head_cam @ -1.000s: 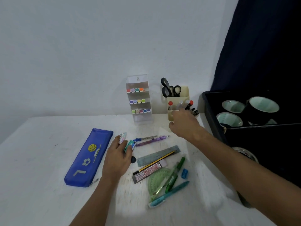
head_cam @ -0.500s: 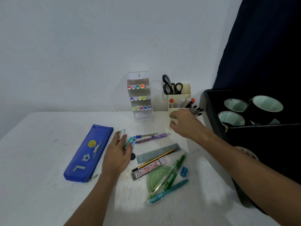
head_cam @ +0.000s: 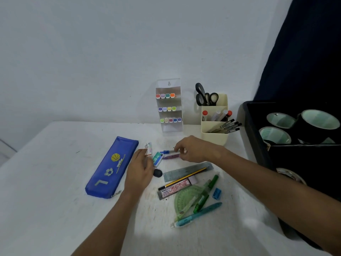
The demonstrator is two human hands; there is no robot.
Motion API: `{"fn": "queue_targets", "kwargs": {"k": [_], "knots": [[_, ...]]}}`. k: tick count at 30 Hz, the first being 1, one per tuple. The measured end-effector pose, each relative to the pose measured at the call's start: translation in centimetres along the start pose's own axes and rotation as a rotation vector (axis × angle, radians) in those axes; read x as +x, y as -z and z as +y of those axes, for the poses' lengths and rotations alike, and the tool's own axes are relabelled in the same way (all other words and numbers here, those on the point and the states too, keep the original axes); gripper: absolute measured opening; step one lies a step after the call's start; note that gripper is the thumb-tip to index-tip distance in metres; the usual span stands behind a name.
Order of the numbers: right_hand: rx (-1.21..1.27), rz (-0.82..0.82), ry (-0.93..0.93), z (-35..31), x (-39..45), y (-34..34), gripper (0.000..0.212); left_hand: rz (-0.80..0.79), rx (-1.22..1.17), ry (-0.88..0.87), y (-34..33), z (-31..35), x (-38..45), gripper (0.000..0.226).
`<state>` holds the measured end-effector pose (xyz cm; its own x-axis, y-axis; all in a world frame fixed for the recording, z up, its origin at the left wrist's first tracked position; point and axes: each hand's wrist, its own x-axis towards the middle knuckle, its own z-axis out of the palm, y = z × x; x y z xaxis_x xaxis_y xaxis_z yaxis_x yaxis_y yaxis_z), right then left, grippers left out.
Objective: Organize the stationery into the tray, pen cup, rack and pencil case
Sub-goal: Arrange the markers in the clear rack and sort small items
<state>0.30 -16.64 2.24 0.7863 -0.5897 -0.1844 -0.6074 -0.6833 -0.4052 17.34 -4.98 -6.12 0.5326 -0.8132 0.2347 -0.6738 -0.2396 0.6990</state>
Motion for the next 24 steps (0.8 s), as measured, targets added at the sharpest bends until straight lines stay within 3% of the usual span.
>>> {"fn": "queue_targets", "kwargs": {"k": [5,9,15,24], "knots": [[0.013,-0.018,0.003,0.5,0.5,-1.4,0.035,0.020,-0.053,0.049,0.2,0.7,0.6,0.034],[0.047,-0.002,-0.011,1.5,0.4,-1.7,0.035,-0.212,0.157,0.105,0.8,0.8,4.1,0.035],[0.035,0.025,-0.014,1.9,0.5,-2.0,0.035,-0.584,0.372,0.126,2.5,1.8,7.7,0.070],[0.084,0.114,0.037,-0.1,0.9,-2.4,0.034,-0.690,0.425,0.119,3.0,1.5,9.0,0.094]]}}
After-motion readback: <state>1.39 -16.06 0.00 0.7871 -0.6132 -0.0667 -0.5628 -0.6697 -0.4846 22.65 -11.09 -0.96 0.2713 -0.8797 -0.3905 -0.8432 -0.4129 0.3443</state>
